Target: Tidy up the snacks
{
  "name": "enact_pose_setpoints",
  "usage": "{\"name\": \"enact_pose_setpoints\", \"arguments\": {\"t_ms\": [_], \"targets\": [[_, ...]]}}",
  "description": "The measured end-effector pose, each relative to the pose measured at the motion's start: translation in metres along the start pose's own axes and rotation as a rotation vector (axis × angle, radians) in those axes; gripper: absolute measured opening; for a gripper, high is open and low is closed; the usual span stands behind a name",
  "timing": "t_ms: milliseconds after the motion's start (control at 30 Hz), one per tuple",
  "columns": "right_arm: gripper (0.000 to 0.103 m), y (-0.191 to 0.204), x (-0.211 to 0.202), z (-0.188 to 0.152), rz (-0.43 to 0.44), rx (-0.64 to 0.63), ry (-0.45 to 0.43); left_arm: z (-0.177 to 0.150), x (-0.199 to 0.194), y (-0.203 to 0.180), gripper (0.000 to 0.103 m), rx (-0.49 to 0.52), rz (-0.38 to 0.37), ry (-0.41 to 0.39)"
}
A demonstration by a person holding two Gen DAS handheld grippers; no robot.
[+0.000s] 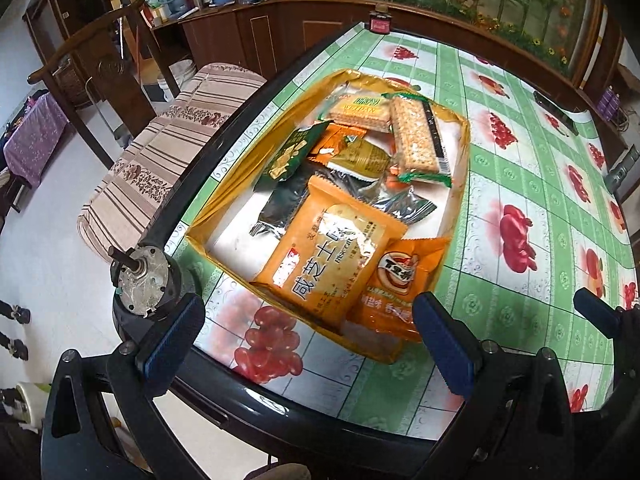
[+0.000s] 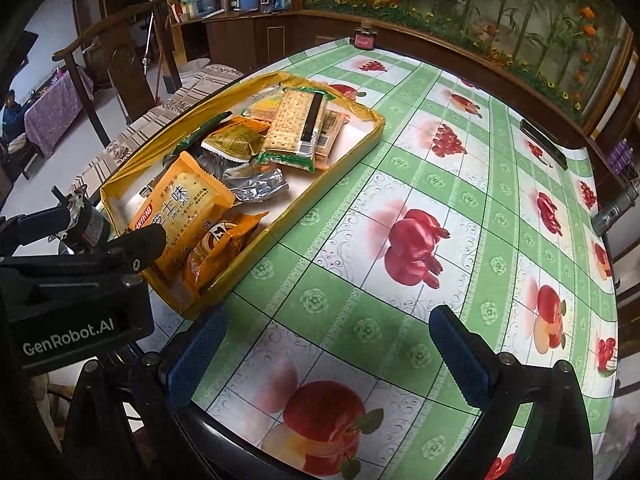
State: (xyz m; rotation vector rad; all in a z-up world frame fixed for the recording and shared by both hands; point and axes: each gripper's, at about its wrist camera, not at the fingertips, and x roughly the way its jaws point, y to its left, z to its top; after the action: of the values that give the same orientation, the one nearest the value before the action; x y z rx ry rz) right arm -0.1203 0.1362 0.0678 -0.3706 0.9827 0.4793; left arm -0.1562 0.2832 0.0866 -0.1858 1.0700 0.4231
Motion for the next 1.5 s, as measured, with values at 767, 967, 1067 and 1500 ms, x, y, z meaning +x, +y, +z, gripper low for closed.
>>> {"name": "enact_pose_setpoints", "arguments": {"t_ms": [767, 967, 1067, 1500], "targets": [[0.102, 0.022, 0.015, 0.010, 0.012, 0.012, 0.026, 0.009, 0.018, 0.015, 0.103, 0.054, 0.056, 0.037], [0.102, 0.019, 0.019, 0.011, 0.012, 0.019, 0.035, 0.010, 0.022, 0.010, 0.103, 0.070, 0.045, 0.045], [0.102, 0.018, 0.021, 0.011, 0.013, 0.023, 0.040, 0.010, 0.024, 0.007, 0.103, 0.073, 0.045, 0.049], [0.102, 0.016, 0.026, 0.012, 0.020, 0.012, 0.049, 0.012, 0.025, 0.007, 0.103, 0.066, 0.051, 0.049]]}}
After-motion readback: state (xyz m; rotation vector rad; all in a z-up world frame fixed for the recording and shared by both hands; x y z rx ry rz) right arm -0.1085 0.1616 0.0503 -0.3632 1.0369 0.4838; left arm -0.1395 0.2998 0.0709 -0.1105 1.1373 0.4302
